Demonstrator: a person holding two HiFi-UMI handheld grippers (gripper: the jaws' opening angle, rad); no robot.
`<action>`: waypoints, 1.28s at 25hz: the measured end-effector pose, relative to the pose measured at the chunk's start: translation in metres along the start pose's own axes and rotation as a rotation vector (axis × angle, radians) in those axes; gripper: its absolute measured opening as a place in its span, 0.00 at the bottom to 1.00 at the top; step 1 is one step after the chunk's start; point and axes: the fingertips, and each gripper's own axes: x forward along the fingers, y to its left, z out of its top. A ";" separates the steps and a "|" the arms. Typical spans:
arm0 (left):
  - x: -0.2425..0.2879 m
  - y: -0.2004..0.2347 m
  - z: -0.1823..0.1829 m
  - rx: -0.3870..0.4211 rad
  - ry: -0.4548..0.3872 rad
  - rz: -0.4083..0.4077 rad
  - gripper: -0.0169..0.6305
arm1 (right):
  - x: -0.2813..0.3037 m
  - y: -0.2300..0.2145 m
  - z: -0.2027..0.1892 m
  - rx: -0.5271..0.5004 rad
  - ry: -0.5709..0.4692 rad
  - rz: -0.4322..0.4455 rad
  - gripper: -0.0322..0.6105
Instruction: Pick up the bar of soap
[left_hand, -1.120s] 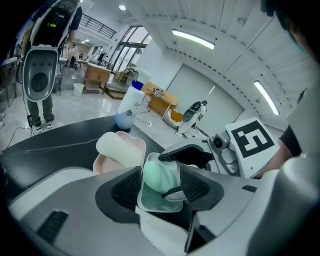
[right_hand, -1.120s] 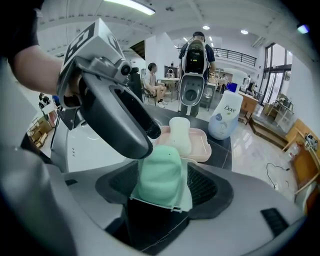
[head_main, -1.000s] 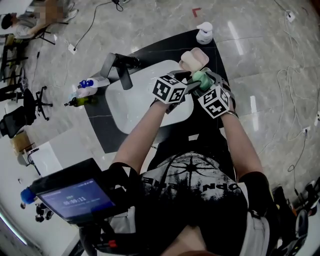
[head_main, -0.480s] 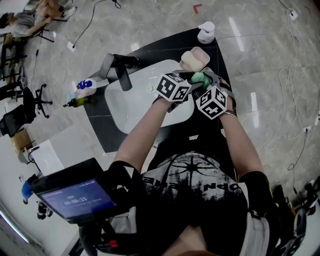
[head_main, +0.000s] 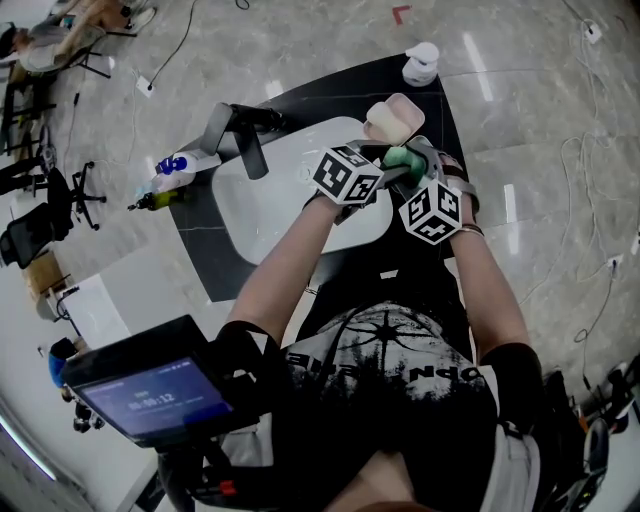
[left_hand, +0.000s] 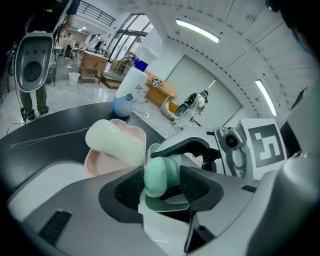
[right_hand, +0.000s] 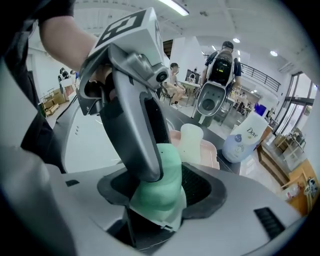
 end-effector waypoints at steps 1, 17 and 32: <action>-0.001 0.001 -0.001 0.019 0.004 0.011 0.37 | -0.001 0.001 0.001 -0.015 -0.004 -0.003 0.47; -0.006 -0.002 -0.004 0.221 0.006 0.072 0.23 | 0.004 0.005 -0.004 -0.042 0.029 0.032 0.41; -0.016 -0.003 -0.001 0.229 -0.061 0.066 0.23 | 0.000 0.005 0.006 -0.125 -0.005 -0.020 0.40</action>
